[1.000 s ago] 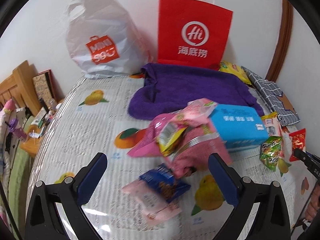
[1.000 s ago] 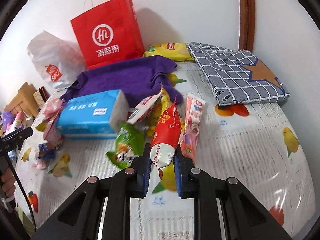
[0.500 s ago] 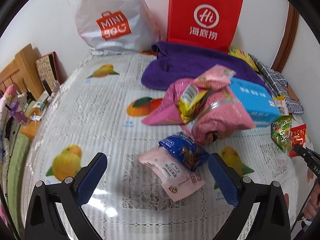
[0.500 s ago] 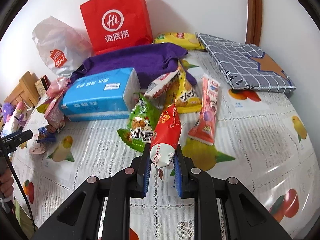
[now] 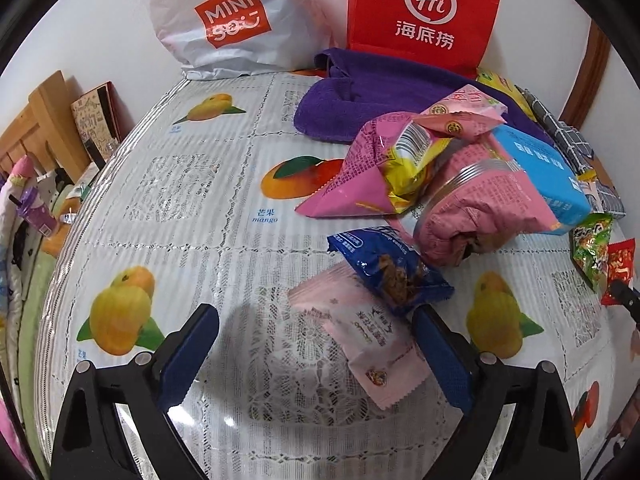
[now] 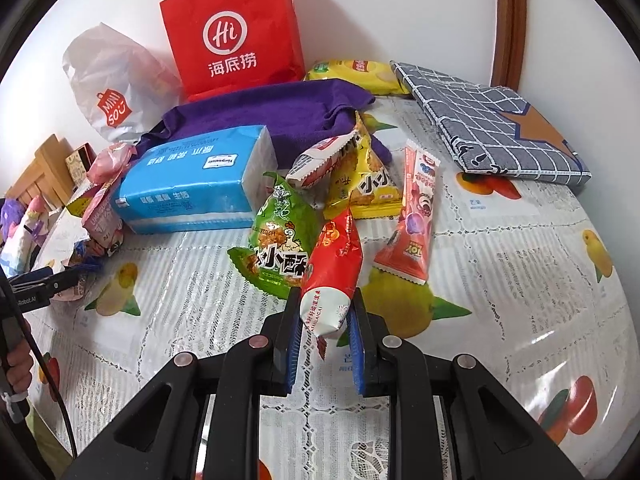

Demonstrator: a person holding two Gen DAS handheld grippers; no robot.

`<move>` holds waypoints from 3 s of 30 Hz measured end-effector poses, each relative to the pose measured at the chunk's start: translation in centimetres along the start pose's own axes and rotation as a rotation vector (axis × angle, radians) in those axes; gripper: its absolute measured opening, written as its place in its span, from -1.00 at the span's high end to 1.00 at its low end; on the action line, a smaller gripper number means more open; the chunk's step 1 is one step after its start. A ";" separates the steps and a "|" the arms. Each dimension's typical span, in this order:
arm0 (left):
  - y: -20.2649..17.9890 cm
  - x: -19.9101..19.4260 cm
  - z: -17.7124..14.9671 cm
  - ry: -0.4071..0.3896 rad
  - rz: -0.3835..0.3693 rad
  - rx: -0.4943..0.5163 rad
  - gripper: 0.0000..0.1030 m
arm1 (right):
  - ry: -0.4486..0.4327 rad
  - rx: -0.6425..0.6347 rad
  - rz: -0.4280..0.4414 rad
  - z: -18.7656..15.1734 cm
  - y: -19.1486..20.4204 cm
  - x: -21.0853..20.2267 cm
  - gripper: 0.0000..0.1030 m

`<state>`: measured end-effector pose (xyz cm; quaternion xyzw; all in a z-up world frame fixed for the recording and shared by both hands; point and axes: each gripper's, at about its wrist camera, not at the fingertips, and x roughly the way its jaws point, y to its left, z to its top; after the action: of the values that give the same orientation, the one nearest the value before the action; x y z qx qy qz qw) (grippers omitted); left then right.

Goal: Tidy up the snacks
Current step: 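Grasp the pink-and-white wrapped candy with the left gripper while the right gripper holds the red candy, then carry both held candies over the purple towel with both grippers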

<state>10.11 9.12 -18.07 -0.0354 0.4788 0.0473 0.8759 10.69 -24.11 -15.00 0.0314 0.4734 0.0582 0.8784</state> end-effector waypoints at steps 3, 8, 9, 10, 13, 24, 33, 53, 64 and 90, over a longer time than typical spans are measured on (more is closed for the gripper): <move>-0.8 0.9 0.2 0.023 -0.008 0.013 -0.78 | 0.006 -0.002 0.002 0.0 0.2 0.2 0.58; -1.9 1.1 0.3 -0.006 0.004 0.038 -0.15 | 0.010 -0.004 0.000 0.1 0.3 0.1 0.58; -1.8 0.9 0.3 -0.008 0.007 0.034 0.13 | 0.011 -0.005 -0.002 0.0 0.3 0.0 0.58; -1.8 0.7 0.4 -0.003 0.003 0.032 0.22 | 0.011 -0.007 -0.003 0.0 0.3 -0.1 0.58; -0.9 0.3 0.4 0.015 -0.037 0.006 0.33 | 0.003 -0.004 0.001 -0.2 0.3 -0.6 0.58; -0.4 -4.0 -0.9 -0.009 -0.105 0.000 0.34 | -0.043 0.012 0.014 0.0 1.0 -4.1 0.58; -1.3 -7.8 -0.6 -0.074 -0.156 0.026 0.34 | -0.078 0.018 0.040 0.8 1.9 -6.9 0.58; -5.9 -12.6 8.8 -0.196 -0.279 0.095 0.34 | -0.161 -0.090 0.108 10.1 6.7 -8.8 0.59; -7.9 -9.7 16.5 -0.191 -0.302 0.123 0.34 | -0.182 -0.098 0.117 18.4 7.9 -5.0 0.59; -9.7 4.9 27.4 -0.102 -0.249 0.078 0.34 | -0.037 -0.130 0.068 26.4 4.1 10.4 0.59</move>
<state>36.75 2.70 -7.31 -0.0580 0.4271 -0.0786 0.8989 38.12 -18.62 -8.68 -0.0087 0.4510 0.1182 0.8846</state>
